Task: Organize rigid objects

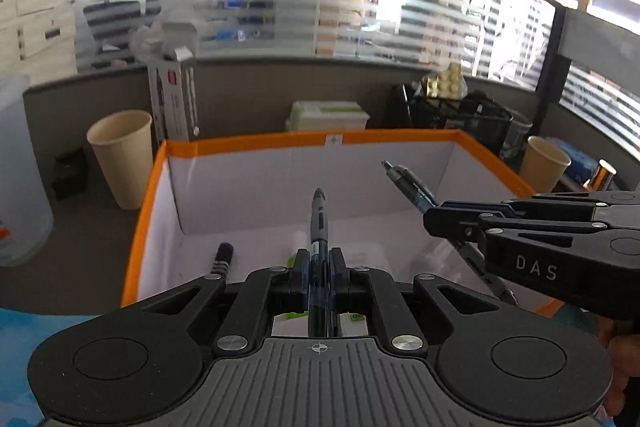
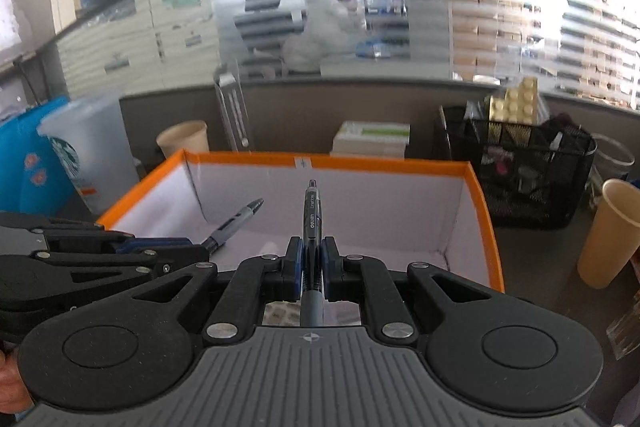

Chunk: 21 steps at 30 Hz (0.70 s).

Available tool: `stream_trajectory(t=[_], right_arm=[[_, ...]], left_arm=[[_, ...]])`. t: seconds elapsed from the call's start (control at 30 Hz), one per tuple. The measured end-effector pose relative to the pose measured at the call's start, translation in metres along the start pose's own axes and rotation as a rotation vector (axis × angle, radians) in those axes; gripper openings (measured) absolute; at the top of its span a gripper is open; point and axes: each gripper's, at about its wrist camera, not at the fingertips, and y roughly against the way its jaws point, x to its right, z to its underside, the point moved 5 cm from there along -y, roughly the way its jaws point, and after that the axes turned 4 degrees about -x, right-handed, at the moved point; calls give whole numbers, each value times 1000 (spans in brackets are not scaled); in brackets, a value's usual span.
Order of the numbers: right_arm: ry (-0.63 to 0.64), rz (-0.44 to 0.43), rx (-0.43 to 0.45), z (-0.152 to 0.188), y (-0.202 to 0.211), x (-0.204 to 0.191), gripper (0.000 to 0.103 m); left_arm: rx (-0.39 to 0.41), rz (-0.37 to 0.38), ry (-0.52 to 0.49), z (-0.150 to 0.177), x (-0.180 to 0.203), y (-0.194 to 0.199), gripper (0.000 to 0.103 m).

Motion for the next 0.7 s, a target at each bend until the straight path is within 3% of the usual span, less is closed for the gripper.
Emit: stream_trajectory(t=[0.33, 0.7], right_arm=[[20, 35, -72, 9, -20, -2, 9], [22, 59, -87, 9, -25, -4, 10]], left_arm=[[-36, -7, 6, 9, -5, -16, 9], [-34, -38, -16, 9, -5, -15, 10]])
